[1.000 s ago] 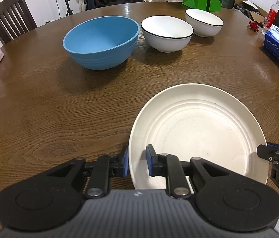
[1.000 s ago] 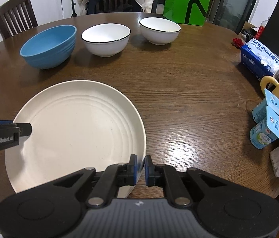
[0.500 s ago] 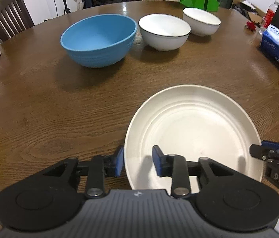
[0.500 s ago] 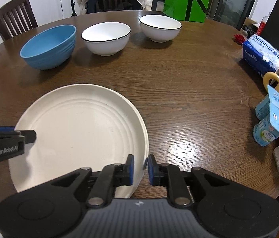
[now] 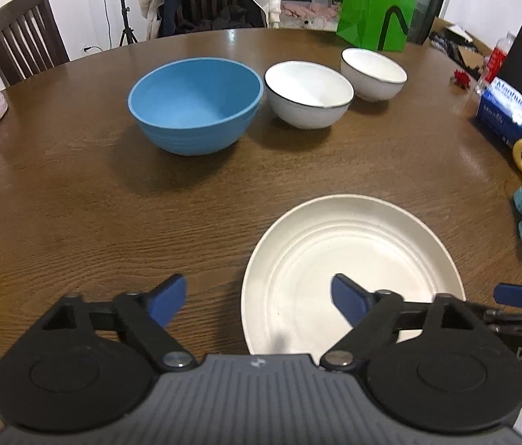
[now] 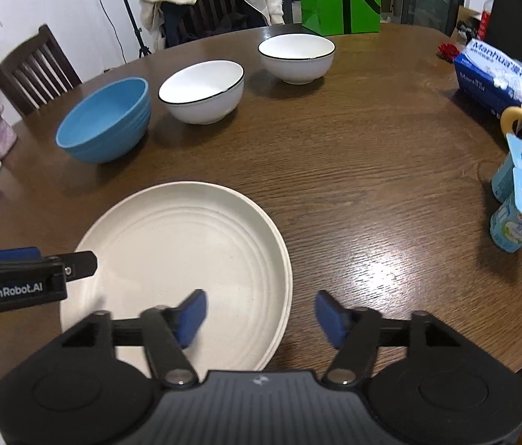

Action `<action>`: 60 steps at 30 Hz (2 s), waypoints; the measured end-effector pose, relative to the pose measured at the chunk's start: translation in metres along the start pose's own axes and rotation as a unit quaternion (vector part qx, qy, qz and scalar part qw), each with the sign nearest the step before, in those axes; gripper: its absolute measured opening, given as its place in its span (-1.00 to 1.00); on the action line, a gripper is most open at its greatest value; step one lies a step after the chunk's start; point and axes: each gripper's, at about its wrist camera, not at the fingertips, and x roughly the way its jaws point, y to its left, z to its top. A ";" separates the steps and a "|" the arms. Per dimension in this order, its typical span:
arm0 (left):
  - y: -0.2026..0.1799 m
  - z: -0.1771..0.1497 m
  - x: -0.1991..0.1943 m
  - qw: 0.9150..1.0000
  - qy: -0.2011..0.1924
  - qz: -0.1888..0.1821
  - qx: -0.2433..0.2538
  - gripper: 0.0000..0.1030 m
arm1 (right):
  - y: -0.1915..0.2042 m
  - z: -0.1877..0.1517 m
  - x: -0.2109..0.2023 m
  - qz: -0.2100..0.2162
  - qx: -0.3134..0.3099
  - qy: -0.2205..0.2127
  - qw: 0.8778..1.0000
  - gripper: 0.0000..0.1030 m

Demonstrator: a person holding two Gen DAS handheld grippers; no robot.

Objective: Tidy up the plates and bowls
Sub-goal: 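Withdraw both grippers up and away from the plate stack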

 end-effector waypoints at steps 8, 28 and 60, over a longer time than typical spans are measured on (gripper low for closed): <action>0.004 0.003 -0.028 1.000 -0.025 -0.014 -0.008 1.00 | -0.003 -0.003 -0.021 0.020 0.008 -0.004 1.000 0.73; 0.006 -0.036 -0.107 0.994 -0.084 -0.062 -0.025 1.00 | -0.001 -0.035 -0.110 0.002 -0.033 -0.100 0.994 0.74; -0.021 -0.082 -0.142 0.992 -0.118 -0.046 -0.006 1.00 | -0.015 -0.081 -0.160 0.040 -0.016 -0.183 0.982 0.94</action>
